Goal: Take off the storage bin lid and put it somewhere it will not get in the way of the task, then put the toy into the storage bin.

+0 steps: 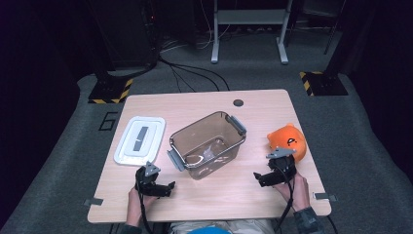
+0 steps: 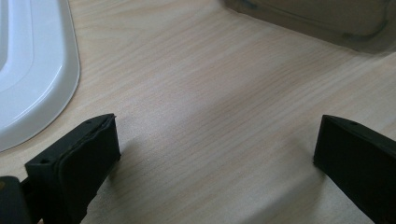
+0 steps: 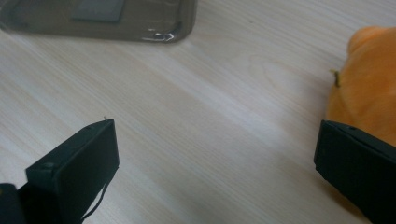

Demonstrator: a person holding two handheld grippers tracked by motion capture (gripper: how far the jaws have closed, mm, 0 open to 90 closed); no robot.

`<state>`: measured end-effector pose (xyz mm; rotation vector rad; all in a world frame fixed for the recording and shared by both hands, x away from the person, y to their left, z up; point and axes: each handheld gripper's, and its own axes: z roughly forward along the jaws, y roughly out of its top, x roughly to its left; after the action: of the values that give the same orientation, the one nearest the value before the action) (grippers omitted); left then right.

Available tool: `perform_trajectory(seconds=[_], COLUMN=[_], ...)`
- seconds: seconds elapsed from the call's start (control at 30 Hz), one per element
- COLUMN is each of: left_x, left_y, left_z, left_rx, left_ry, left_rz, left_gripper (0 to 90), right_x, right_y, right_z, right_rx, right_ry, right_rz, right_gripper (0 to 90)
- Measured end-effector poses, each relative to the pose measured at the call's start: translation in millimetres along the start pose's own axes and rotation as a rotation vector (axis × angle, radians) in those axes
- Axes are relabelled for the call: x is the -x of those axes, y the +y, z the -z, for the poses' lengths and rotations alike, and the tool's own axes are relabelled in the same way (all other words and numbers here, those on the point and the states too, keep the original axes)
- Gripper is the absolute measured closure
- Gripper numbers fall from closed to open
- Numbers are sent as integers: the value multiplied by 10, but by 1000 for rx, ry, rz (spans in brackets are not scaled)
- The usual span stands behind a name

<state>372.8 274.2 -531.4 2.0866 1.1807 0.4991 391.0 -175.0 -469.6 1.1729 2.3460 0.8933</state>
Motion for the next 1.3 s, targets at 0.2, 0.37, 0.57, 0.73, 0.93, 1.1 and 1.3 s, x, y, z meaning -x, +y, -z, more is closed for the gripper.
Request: perform_trajectory(seconds=[0.2,0.37,0.57,0.73,0.93,1.1,1.3], left_x=[0,1,1,3,-4,-3,-4], left_y=[3,1,1,1,2,2,2], left_z=[-3,-3,-3,-1,4,3,4], left_rx=[2,2,2,-1,-8,-8,-8], left_ry=[0,1,1,0,0,0,-1], left_rz=[1,0,0,1,-8,-8,-8], left_gripper=[0,1,1,1,1,1,2], right_x=[140,241,369,504,655,769,874], right_y=[176,299,418,506,599,678,779], right_z=[125,239,351,411,448,430,391], right_rx=[-21,-18,-19,-22,-38,-54,-93], right_ry=[-26,-55,-99,-125,-142,-150,-160], right_rz=[-9,-20,-27,-49,-72,-71,-87], right_gripper=[0,1,9,12,10,10,9])
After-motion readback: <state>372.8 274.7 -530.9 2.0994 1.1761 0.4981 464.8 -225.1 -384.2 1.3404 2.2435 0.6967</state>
